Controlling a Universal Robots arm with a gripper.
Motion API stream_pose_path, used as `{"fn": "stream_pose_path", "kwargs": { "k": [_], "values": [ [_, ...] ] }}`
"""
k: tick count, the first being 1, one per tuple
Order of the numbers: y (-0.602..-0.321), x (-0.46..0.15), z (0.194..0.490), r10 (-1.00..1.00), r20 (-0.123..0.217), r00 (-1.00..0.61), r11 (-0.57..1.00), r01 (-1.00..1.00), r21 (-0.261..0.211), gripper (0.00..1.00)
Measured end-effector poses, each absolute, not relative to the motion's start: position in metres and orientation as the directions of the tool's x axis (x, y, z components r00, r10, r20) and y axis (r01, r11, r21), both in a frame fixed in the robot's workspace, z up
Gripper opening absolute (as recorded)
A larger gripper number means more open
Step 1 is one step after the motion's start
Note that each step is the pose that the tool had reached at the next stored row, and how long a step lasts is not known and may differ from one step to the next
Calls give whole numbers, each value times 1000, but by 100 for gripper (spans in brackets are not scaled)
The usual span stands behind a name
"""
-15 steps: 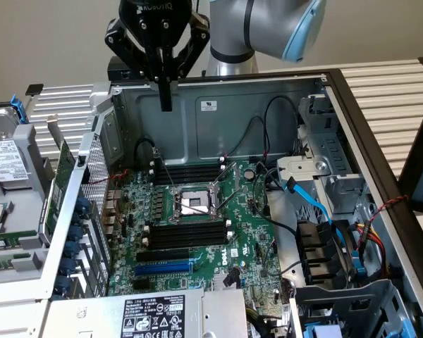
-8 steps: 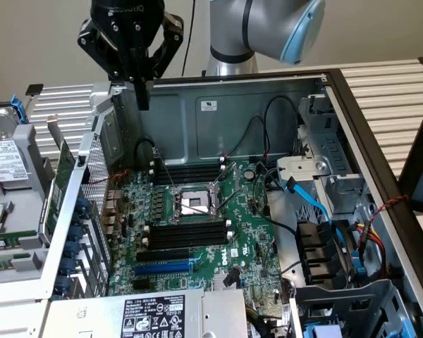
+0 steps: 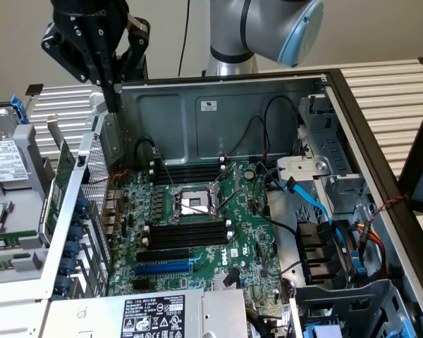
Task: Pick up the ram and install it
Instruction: 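Reach for the ram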
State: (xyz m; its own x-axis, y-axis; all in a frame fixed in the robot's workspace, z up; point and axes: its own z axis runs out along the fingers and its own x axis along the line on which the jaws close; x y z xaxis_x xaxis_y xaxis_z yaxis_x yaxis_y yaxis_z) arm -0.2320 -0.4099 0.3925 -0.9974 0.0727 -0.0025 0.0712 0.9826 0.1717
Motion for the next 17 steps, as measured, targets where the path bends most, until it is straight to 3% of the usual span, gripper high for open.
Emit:
{"fn": "stream_pose_path", "kwargs": {
  "k": [17],
  "values": [
    [-424,-303,392,73,2,-997,975,71,210,11]
  ]
}}
